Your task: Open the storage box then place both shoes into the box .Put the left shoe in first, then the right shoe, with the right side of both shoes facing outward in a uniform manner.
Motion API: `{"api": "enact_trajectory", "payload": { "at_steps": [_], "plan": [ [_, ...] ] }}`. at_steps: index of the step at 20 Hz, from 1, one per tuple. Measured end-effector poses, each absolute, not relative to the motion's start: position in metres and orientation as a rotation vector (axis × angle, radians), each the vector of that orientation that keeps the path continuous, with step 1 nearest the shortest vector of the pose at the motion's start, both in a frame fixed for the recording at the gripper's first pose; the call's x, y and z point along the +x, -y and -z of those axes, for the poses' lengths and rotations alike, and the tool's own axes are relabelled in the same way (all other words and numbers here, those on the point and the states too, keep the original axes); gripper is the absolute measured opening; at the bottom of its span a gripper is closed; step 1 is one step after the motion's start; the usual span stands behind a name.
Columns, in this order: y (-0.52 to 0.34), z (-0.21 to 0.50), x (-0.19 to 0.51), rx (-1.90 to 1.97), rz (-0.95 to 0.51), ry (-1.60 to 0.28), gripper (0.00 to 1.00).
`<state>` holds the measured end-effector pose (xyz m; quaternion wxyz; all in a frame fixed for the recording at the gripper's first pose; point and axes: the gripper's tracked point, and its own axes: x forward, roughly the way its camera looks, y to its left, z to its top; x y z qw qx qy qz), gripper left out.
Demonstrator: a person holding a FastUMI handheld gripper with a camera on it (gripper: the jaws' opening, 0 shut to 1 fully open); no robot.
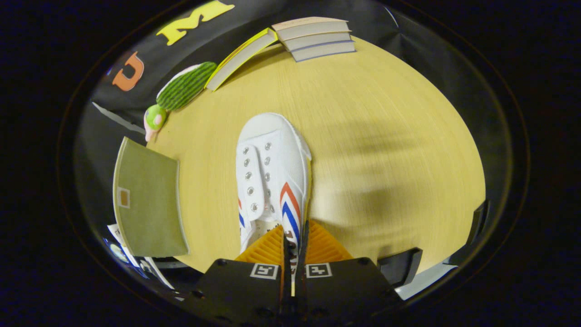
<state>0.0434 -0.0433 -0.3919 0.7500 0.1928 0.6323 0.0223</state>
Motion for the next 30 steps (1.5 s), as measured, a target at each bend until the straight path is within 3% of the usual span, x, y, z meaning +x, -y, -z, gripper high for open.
{"api": "enact_trajectory", "payload": {
  "at_steps": [6,17,25,30],
  "plan": [
    [0.018,0.364,0.047,0.586,-0.063,-1.340,0.07],
    [-0.125,0.183,0.042,0.526,-0.294,-1.191,0.07],
    [-0.245,0.191,0.045,0.515,-0.300,-1.215,0.07],
    [-0.262,0.228,0.037,0.479,-0.238,-1.307,0.07]
  ]
}}
